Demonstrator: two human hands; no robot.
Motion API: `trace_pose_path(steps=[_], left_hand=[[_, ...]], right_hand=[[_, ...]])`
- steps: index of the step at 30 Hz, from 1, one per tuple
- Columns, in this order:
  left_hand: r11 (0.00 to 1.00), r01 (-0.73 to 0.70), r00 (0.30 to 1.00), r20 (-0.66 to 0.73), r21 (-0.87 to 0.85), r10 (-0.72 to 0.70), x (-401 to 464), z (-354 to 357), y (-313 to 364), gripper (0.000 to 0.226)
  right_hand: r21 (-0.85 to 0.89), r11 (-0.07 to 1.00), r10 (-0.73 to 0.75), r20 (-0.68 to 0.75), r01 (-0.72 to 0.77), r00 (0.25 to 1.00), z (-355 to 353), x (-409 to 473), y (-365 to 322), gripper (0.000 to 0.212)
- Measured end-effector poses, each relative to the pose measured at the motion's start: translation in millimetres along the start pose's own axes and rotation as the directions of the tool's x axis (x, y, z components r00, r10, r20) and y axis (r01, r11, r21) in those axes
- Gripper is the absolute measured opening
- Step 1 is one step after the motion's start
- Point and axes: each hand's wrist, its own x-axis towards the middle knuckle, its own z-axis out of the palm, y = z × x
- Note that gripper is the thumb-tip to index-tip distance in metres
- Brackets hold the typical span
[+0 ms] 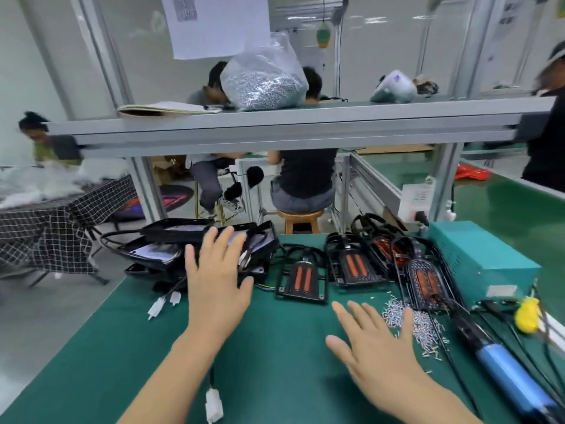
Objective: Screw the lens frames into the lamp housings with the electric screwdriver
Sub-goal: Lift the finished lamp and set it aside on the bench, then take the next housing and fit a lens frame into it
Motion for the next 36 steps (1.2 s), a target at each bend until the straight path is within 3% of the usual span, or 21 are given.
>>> trace_pose_path(steps=[4,7,11,16,18,21,23,25,28,32,34,36], left_hand=[[0.998,0.045,0.998,-0.029,-0.035,-0.046,19.4,-10.3,-16.3,0.067],[0.99,-0.112,0.992,0.052,-0.082,0.116,17.4,-10.1,-11.5,0.065],[0.936,-0.318,0.915,0.211,-0.147,0.344,-14.0,17.4,18.4,0.065],[0.961,-0.256,0.916,0.29,-0.107,0.277,-19.2,54.5,49.4,0.058],[0.958,-0.263,0.932,0.227,-0.111,0.282,-11.3,52.1,57.9,0.054],[0.936,-0.313,0.95,-0.043,-0.163,0.31,2.8,29.2,54.8,0.044],[0.954,-0.277,0.944,-0.216,-0.111,0.249,17.7,10.0,35.6,0.047],[0.992,-0.122,0.966,-0.233,-0.021,0.114,35.6,-12.8,6.8,0.062],[0.969,0.157,0.988,-0.029,0.191,-0.154,59.3,-35.4,-48.1,0.079],[0.918,0.178,0.918,0.276,0.355,-0.285,76.4,-37.3,-103.1,0.065],[0.931,0.145,0.921,0.298,0.334,-0.25,77.9,-30.0,-113.8,0.054],[0.938,0.137,0.951,0.222,0.317,-0.214,79.1,-23.8,-119.1,0.048]], right_hand=[[0.002,1.0,-0.018,-0.024,0.018,1.0,-4.8,2.8,-4.0,0.062],[-0.02,1.0,-0.011,-0.083,0.01,0.997,-8.1,16.2,-4.4,0.062],[-0.095,0.993,0.055,-0.204,-0.076,0.977,-18.0,58.0,8.9,0.065],[-0.125,0.986,0.081,-0.23,-0.112,0.97,-23.9,100.5,25.3,0.068],[-0.145,0.986,0.046,-0.226,-0.08,0.973,-20.0,107.4,23.9,0.068],[-0.098,0.995,-0.022,-0.267,-0.005,0.963,-15.4,113.0,14.5,0.067],[-0.029,0.997,-0.077,-0.292,0.072,0.953,-17.1,114.0,3.7,0.067],[0.052,0.985,-0.141,-0.297,0.164,0.944,-23.3,113.2,-11.5,0.07],[0.156,0.946,-0.224,-0.319,0.284,0.921,-38.3,110.2,-38.6,0.078],[0.215,0.905,-0.278,-0.353,0.366,0.894,-52.0,106.6,-68.0,0.079],[0.221,0.898,-0.286,-0.365,0.38,0.886,-55.3,104.6,-75.8,0.078],[0.23,0.896,-0.28,-0.373,0.38,0.885,-57.5,101.7,-80.0,0.077]])
